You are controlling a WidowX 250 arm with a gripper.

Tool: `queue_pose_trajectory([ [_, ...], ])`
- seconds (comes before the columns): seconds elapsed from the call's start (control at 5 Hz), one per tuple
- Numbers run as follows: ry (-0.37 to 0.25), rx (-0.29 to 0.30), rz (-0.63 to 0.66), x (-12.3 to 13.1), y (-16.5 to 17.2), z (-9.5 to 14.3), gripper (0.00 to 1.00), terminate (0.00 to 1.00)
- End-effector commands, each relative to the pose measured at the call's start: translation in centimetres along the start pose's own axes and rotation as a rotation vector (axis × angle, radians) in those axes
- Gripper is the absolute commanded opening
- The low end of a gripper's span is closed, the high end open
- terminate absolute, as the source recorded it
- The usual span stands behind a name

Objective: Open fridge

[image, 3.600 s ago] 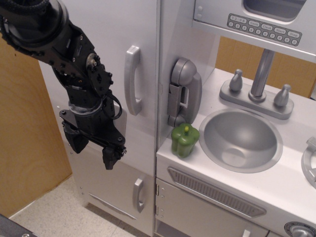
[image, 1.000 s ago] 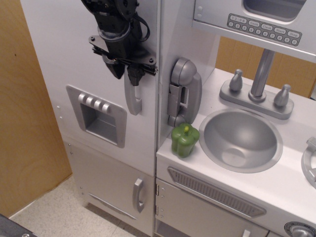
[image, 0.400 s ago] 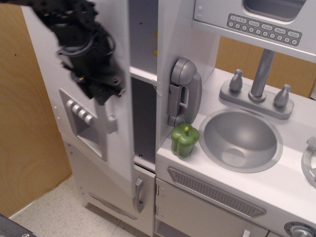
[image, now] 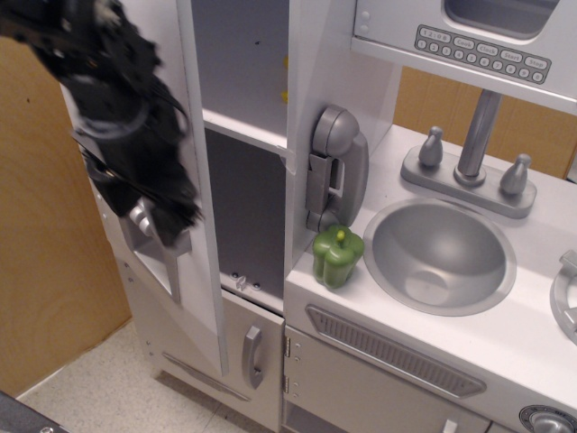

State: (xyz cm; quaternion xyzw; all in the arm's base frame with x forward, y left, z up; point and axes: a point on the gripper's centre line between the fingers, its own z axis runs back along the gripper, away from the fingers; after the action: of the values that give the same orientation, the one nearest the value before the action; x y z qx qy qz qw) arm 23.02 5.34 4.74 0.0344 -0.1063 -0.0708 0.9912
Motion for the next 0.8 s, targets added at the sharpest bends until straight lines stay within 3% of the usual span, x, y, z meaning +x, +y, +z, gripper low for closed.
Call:
queue_pose_trajectory([
  [0.0,0.076,-0.098,-0.050,0.2,-5.6,0.4,1.00,0.00],
  [0.4,0.031,-0.197,0.058,6.3,-7.2,1.2,1.00,0.00],
  [0.6,-0.016,-0.175,0.117,8.9,-6.3,2.1,1.00,0.00],
])
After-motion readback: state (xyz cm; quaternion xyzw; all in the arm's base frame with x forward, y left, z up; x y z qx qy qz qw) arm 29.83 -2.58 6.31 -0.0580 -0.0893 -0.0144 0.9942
